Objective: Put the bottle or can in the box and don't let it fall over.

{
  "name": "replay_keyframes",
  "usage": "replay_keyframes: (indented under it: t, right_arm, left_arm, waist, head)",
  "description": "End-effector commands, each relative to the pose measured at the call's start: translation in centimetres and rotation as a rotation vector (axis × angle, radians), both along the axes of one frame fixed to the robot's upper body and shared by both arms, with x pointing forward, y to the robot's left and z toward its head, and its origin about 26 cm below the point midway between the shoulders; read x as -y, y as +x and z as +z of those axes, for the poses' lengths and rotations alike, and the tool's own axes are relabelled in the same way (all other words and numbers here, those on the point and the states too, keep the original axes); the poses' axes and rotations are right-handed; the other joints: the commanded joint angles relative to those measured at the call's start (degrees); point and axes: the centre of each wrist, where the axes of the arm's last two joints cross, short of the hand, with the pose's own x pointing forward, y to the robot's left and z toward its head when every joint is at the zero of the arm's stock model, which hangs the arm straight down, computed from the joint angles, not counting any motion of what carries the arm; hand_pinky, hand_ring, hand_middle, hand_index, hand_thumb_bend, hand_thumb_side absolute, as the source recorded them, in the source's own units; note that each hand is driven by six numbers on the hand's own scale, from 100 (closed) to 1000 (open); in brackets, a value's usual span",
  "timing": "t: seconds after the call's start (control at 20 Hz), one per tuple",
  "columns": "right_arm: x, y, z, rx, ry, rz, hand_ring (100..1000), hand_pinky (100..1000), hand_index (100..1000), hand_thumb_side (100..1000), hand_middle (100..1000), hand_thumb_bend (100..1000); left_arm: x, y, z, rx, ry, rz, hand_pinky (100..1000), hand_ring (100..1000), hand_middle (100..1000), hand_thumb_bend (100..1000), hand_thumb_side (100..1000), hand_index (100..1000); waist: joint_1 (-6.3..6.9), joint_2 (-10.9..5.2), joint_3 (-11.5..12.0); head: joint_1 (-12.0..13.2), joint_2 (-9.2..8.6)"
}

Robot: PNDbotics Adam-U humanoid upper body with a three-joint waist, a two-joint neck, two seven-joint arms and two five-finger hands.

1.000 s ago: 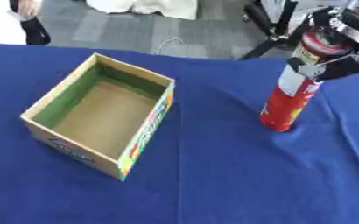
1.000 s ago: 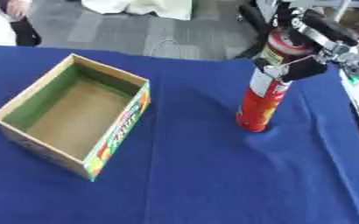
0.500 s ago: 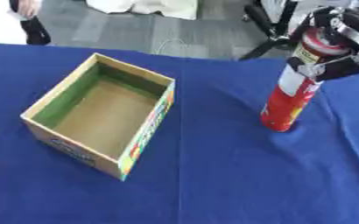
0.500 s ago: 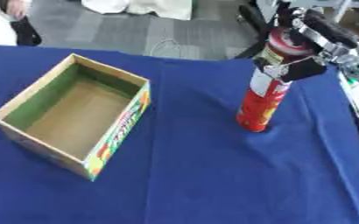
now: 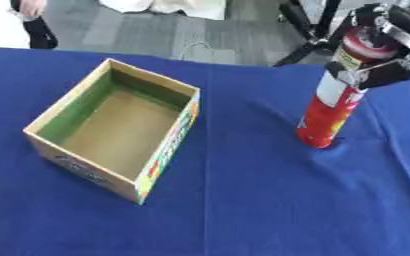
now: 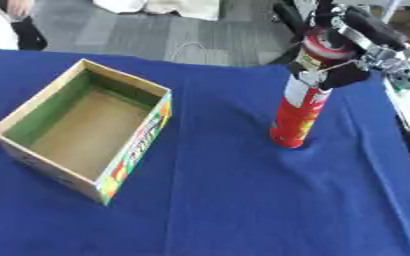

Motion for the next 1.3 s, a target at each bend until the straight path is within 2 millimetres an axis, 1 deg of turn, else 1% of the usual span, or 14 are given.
replay_keyframes:
  t: [0.05,0.4,1.05,1.2,1.3]
  right_arm:
    - [-0.2,-0.2,0.4,-0.011,-0.054,-0.002,100,100,144,100,100,100]
    - [-0.4,-0.8,2.6,-0.006,-0.078,0.010,100,100,143,100,100,100]
    - [-1.6,-1.7,5.8,0.079,0.073,0.049,100,100,143,100,100,100]
    - [-2.1,-2.0,6.7,0.105,0.120,0.074,100,100,144,100,100,100]
    - [-2.9,-2.2,7.7,0.128,0.145,0.103,100,100,142,100,100,100]
  left_arm:
    - [-0.1,-0.2,0.7,0.025,0.021,-0.002,364,763,662,183,841,711]
    - [-0.2,-0.3,0.7,0.020,0.026,0.000,364,762,655,181,838,700]
    - [-0.3,-0.3,0.7,0.018,0.030,-0.001,365,761,655,179,832,699]
    - [-0.3,-0.3,0.7,0.018,0.032,-0.002,365,761,655,183,835,698]
    - [-0.3,-0.3,0.7,0.018,0.035,-0.001,365,759,655,177,829,699]
  waist:
    - [0.19,-0.74,0.0]
    - [0.07,-1.20,-0.2]
    - [-0.05,-1.82,-0.5]
    - [-0.11,-1.92,-0.5]
    - [-0.17,-2.08,-0.4]
  head:
    - [0.0,0.12]
    - [0.1,0.49]
    - [0.2,0.88]
    - [0.2,0.99]
    - [0.0,1.19]
